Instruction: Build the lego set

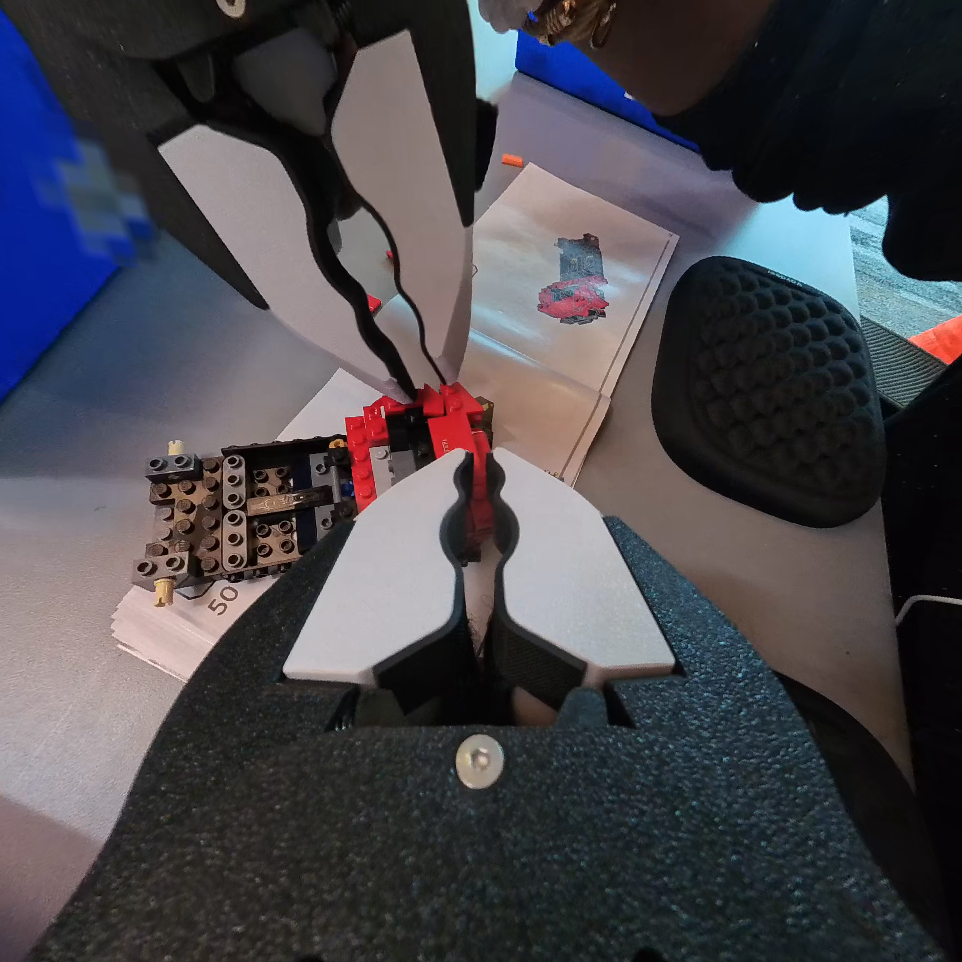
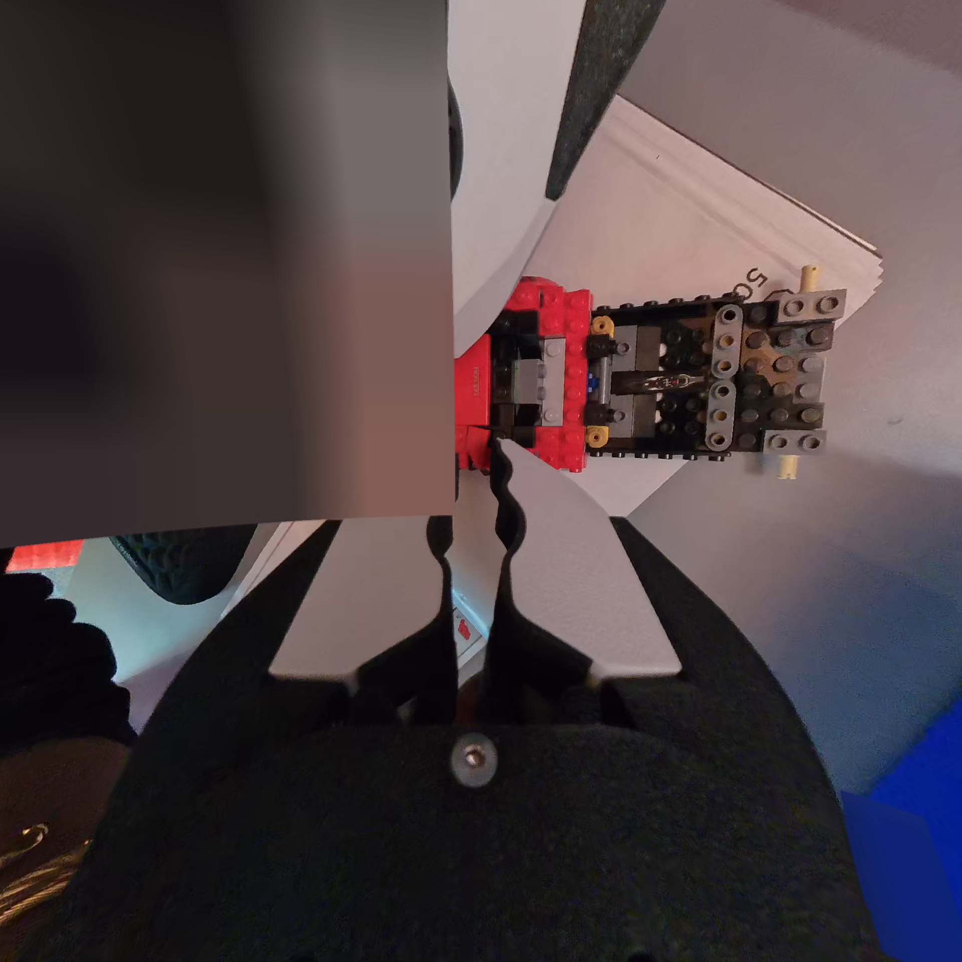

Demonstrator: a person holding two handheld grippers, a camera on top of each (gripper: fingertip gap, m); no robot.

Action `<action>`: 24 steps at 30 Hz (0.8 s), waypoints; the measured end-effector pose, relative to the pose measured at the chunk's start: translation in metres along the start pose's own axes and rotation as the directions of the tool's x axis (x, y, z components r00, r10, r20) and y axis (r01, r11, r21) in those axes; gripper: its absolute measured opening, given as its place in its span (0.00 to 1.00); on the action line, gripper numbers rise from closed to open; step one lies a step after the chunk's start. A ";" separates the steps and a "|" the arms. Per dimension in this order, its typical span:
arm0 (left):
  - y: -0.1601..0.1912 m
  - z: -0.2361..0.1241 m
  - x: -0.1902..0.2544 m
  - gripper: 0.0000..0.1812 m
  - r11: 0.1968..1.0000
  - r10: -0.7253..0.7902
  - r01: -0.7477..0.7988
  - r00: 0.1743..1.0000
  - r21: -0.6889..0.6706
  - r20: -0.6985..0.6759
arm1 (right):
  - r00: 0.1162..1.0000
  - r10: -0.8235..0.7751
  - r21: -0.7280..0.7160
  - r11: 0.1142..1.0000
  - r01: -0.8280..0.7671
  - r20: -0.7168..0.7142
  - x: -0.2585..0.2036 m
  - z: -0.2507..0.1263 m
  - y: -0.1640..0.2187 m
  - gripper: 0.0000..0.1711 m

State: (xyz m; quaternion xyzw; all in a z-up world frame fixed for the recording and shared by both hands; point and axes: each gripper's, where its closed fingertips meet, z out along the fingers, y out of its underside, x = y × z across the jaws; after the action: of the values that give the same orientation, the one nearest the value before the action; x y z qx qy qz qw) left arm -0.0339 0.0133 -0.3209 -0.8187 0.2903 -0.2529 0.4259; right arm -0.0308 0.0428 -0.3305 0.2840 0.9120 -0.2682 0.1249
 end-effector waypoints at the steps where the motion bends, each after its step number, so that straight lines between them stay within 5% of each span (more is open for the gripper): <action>1: 0.000 0.000 0.000 0.02 1.000 0.000 0.000 1.000 -0.001 0.000 | 1.000 0.003 -0.004 1.000 -0.003 0.001 0.000 0.001 0.001 0.06; 9: 0.000 0.000 0.001 0.02 1.000 0.003 -0.003 1.000 -0.001 -0.002 | 0.993 -0.017 0.115 0.993 0.031 -0.115 0.005 -0.018 -0.010 0.01; 17: -0.002 -0.001 0.001 0.02 1.000 0.008 -0.008 1.000 0.010 0.002 | 0.817 -0.035 0.265 0.937 0.227 -0.575 0.010 -0.059 -0.028 0.00; 24: -0.008 -0.004 0.001 0.02 0.999 0.010 -0.011 1.000 0.046 0.004 | 0.790 0.003 0.298 0.927 0.228 -0.614 -0.012 -0.052 -0.021 0.00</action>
State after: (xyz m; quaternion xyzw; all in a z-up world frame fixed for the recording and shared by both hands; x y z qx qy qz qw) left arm -0.0341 0.0140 -0.3123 -0.8077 0.2880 -0.2559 0.4464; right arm -0.0376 0.0519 -0.2739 0.3165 0.8552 -0.3312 -0.2423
